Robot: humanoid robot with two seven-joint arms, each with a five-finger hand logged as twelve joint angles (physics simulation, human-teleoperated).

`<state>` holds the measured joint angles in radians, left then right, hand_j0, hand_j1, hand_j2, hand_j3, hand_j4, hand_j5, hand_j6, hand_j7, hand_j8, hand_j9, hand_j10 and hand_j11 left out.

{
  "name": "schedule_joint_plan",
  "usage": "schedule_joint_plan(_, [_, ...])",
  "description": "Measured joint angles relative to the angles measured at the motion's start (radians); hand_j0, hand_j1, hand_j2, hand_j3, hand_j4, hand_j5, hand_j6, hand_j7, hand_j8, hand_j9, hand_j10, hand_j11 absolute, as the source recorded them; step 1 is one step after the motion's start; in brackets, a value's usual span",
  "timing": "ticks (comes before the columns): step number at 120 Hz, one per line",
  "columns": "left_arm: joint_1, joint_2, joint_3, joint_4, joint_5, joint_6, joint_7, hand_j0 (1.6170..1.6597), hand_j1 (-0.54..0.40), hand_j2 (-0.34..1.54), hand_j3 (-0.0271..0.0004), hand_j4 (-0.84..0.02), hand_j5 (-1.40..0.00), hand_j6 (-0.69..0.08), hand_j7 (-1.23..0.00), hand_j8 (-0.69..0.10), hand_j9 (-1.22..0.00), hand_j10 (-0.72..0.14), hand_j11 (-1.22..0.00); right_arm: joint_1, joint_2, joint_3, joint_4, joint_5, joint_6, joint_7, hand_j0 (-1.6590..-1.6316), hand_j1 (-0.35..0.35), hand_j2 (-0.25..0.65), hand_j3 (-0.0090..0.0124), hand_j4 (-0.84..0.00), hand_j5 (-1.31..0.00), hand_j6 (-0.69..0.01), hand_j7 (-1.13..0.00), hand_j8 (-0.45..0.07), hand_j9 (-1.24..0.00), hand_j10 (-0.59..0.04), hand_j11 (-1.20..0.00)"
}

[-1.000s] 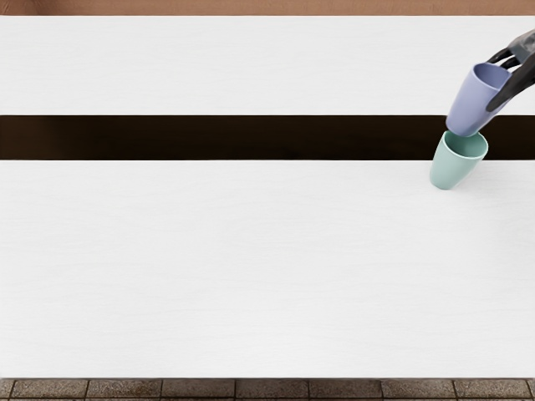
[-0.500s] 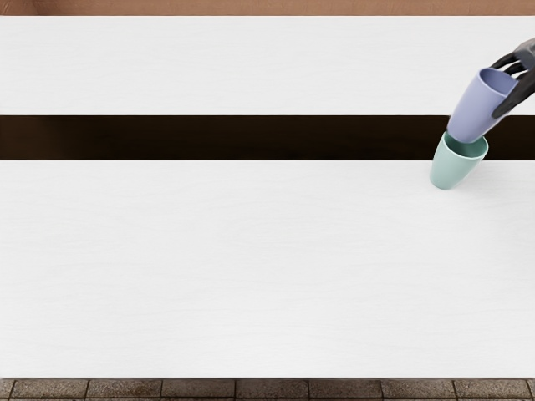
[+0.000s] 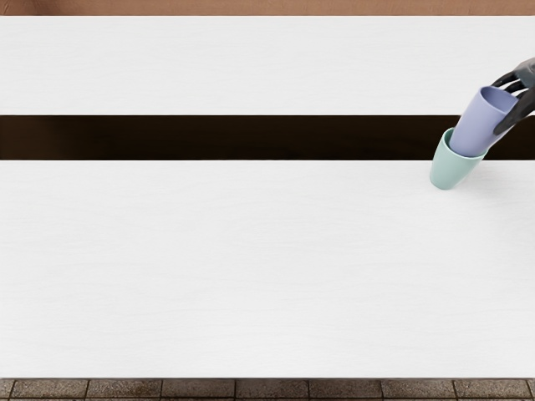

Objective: Pick up cup and place in cup with right hand

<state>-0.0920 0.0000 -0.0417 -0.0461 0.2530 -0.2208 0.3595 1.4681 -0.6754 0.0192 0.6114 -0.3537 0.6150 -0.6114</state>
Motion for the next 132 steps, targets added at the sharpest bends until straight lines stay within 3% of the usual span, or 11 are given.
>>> schedule_joint_plan(16, [0.000, 0.000, 0.000, 0.000, 0.000, 0.000, 0.000, 1.6581, 0.336, 0.00, -0.0001, -0.012, -0.01, -0.012, -0.01, -0.012, -0.01, -0.012, -0.01, -0.002, 0.000, 0.002, 0.000, 0.001, -0.001, 0.000, -1.6531, 0.186, -0.047, -0.0004, -0.221, -0.74, -0.125, -0.67, -0.153, -0.67, -0.403, -0.69])
schedule_joint_plan(25, [0.000, 0.000, 0.000, 0.000, 0.000, 0.000, 0.000, 1.6581, 0.336, 0.00, -0.0001, -0.012, -0.01, -0.012, -0.01, -0.012, -0.01, -0.012, -0.01, -0.002, 0.000, 0.002, -0.001, 0.016, -0.002, 0.000, -1.6538, 0.174, -0.051, -0.0005, -0.244, -0.70, -0.152, -0.64, -0.180, -0.64, -0.427, -0.65])
schedule_joint_plan(30, [0.000, 0.000, 0.000, 0.000, 0.000, 0.000, 0.000, 1.6581, 0.336, 0.00, -0.0001, -0.012, -0.01, -0.012, -0.01, -0.012, -0.01, -0.012, -0.01, -0.002, 0.000, 0.004, -0.001, 0.021, -0.002, 0.000, -1.6547, 0.168, -0.053, 0.0006, -0.261, -0.67, -0.169, -0.62, -0.204, -0.62, -0.440, -0.63])
schedule_joint_plan(48, [0.000, 0.000, 0.000, 0.000, 0.000, 0.000, 0.000, 1.6581, 0.336, 0.00, -0.0001, -0.012, -0.01, -0.012, -0.01, -0.012, -0.01, -0.012, -0.01, -0.001, 0.001, 0.007, -0.003, 0.029, -0.003, 0.000, -1.6568, 0.107, -0.059, 0.0001, -0.329, -0.55, -0.224, -0.52, -0.252, -0.53, -0.477, -0.53])
schedule_joint_plan(70, [0.000, 0.000, 0.000, 0.000, 0.000, 0.000, 0.000, 1.6581, 0.336, 0.00, 0.0000, -0.012, -0.01, -0.012, -0.01, -0.012, -0.01, -0.012, -0.01, -0.002, 0.001, 0.007, -0.004, 0.031, -0.004, 0.000, -1.6576, -0.024, -0.047, 0.0000, -0.251, -0.38, -0.207, -0.36, -0.219, -0.37, -0.314, -0.37])
schedule_joint_plan(88, [0.000, 0.000, 0.000, 0.000, 0.000, 0.000, 0.000, 1.6581, 0.336, 0.00, 0.0000, -0.012, -0.01, -0.012, -0.01, -0.012, -0.01, -0.012, -0.01, -0.002, 0.000, 0.008, -0.004, 0.032, -0.004, 0.000, -1.6578, -0.107, -0.037, 0.0000, -0.194, -0.27, -0.173, -0.27, -0.178, -0.27, -0.223, -0.27])
schedule_joint_plan(111, [0.000, 0.000, 0.000, 0.000, 0.000, 0.000, 0.000, 1.6581, 0.336, 0.00, 0.0000, -0.012, -0.01, -0.012, -0.01, -0.012, -0.01, -0.012, -0.01, 0.004, -0.001, 0.011, -0.004, 0.108, -0.004, 0.000, -1.6580, -0.232, -0.018, 0.0000, -0.096, -0.13, -0.088, -0.13, -0.090, -0.13, -0.107, -0.13])
schedule_joint_plan(132, [0.000, 0.000, 0.000, 0.000, 0.000, 0.000, 0.000, 1.6581, 0.336, 0.00, 0.0000, -0.012, -0.01, -0.012, -0.01, -0.012, -0.01, -0.012, -0.01, 0.010, -0.009, 0.093, -0.002, 0.145, -0.004, 0.000, -1.6580, -0.300, -0.008, 0.0000, -0.042, -0.06, -0.039, -0.05, -0.039, -0.06, -0.046, -0.06])
